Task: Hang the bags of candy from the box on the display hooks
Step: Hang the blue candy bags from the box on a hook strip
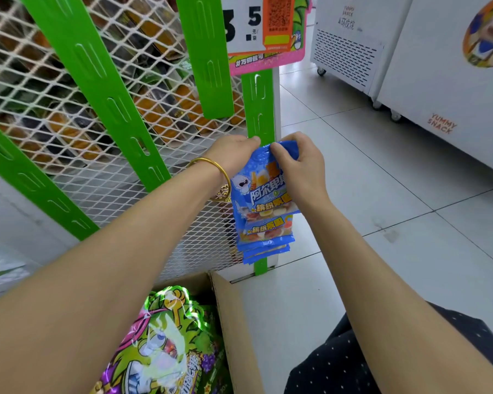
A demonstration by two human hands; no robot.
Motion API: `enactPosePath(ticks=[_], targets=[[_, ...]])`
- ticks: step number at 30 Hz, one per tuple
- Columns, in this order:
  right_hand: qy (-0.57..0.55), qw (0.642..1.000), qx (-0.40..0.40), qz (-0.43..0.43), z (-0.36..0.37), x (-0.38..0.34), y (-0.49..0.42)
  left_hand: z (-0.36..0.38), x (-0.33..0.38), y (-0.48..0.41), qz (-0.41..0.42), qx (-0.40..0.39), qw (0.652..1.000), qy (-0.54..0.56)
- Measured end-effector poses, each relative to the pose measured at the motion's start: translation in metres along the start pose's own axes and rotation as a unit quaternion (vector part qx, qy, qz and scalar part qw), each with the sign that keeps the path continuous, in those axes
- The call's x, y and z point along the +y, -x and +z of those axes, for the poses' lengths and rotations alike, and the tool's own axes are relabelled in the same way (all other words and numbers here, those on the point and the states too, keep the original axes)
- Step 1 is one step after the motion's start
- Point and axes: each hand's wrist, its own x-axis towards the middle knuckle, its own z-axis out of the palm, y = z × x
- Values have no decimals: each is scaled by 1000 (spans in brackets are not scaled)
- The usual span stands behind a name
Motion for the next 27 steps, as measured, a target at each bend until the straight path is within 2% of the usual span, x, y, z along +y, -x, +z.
enactPosePath(ticks=[11,19,27], targets=[[42,999,-4,12,6,10,9,-1,-2,0,-2,-3,1000,-5],[45,995,46,-74,4,-9,2,0,5,3,-2,-4,1000,-2],[70,997,18,-7,7,4,4,0,-2,-5,-9,8,1000,8]])
